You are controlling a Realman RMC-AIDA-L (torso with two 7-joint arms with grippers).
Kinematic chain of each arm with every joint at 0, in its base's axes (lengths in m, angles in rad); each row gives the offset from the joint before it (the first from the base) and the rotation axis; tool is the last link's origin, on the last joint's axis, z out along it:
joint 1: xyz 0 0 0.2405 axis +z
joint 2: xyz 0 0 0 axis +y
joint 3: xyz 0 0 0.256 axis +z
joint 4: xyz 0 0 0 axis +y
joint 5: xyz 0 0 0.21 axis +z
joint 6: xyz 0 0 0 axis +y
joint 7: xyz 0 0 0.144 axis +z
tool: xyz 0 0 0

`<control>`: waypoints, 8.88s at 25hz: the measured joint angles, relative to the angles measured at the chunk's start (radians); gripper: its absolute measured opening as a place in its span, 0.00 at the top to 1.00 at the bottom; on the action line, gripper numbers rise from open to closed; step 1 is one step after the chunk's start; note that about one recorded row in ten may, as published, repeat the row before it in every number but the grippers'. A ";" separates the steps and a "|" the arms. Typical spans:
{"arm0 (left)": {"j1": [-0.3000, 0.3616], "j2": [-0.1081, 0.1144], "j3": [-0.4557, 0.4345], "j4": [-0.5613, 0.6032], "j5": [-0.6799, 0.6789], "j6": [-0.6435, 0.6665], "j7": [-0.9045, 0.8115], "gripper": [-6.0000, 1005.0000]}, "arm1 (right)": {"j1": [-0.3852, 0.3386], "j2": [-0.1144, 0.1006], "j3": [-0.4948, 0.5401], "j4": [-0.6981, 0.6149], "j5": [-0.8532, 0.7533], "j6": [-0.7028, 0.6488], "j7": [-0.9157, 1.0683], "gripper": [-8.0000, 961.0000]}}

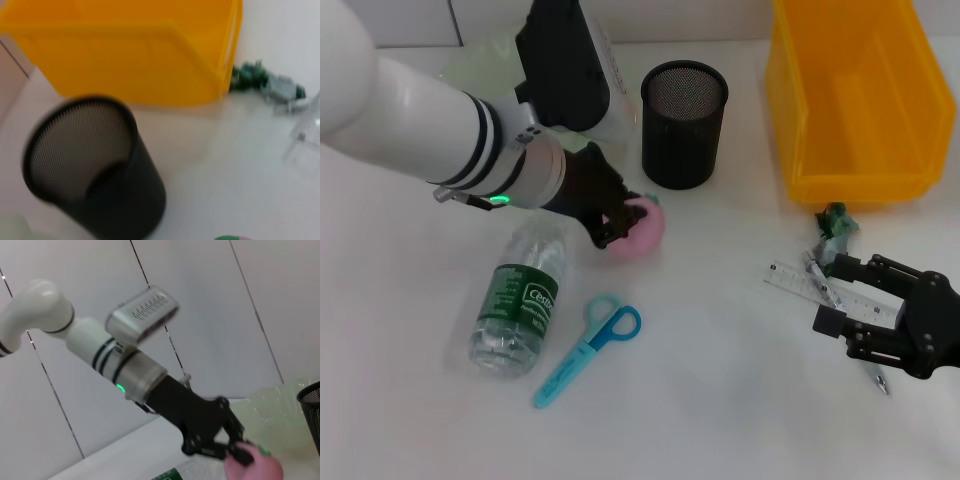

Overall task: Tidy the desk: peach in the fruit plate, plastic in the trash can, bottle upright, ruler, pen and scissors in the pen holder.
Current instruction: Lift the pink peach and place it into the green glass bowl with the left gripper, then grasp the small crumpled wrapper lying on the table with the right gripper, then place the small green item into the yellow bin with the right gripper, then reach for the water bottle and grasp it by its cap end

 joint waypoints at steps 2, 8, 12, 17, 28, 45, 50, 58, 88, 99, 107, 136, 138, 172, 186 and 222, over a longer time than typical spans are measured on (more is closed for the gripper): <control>0.053 0.004 -0.012 0.092 -0.033 0.003 0.005 0.88 | -0.001 0.000 0.000 0.000 0.000 0.000 0.000 0.13; 0.160 0.007 -0.186 0.272 -0.110 -0.048 0.019 0.92 | -0.001 0.000 0.000 0.000 0.000 0.000 0.000 0.13; 0.148 0.007 -0.301 0.201 -0.159 -0.191 0.006 0.94 | 0.006 0.000 -0.001 0.000 0.000 0.000 0.000 0.13; -0.006 0.010 -0.497 -0.086 -0.147 -0.244 -0.085 0.94 | 0.013 0.001 -0.007 0.001 0.001 0.000 0.000 0.13; -0.049 0.007 -0.553 -0.207 -0.158 -0.302 -0.058 0.60 | 0.013 0.001 -0.003 0.017 0.002 0.000 0.000 0.13; 0.073 0.013 -0.626 -0.211 -0.434 0.542 0.375 0.17 | 0.014 -0.006 0.048 -0.540 -0.009 -0.155 0.592 0.14; 0.092 0.010 -0.630 -0.245 -0.440 0.570 0.417 0.17 | 0.117 -0.038 0.037 -0.937 -0.075 -0.337 0.969 0.14; 0.093 0.011 -0.633 -0.278 -0.440 0.574 0.428 0.17 | 0.297 -0.025 -0.241 -1.277 -0.502 -0.344 1.280 0.14; 0.072 0.009 -0.625 -0.369 -0.436 0.521 0.449 0.18 | 0.322 0.008 -0.627 -0.706 -0.742 0.360 1.547 0.14; 0.088 0.009 -0.625 -0.372 -0.441 0.516 0.450 0.18 | 0.352 0.005 -0.635 -0.585 -0.693 0.454 1.531 0.21; 0.089 0.010 -0.626 -0.373 -0.440 0.511 0.450 0.18 | 0.351 0.005 -0.650 -0.582 -0.683 0.464 1.515 0.52; 0.078 0.009 -0.629 -0.370 -0.444 0.510 0.447 0.18 | 0.226 -0.002 -0.482 -0.881 -0.418 0.312 1.363 0.95; 0.076 0.008 -0.628 -0.370 -0.447 0.511 0.444 0.18 | 0.234 -0.005 -0.445 -0.891 -0.396 0.304 1.352 0.94; 0.047 0.082 -0.691 -0.151 -0.349 0.564 0.003 0.18 | 0.138 -0.109 -0.131 -0.324 0.170 -0.005 0.419 0.47; -0.127 0.016 -0.691 -0.035 0.076 0.519 -0.528 0.18 | 0.060 -0.017 -0.156 -0.196 -0.001 -0.001 0.040 0.20; -0.213 -0.001 -0.426 -0.346 0.217 0.174 -0.730 0.22 | 0.106 -0.002 -0.150 -0.077 0.006 0.009 -0.003 0.20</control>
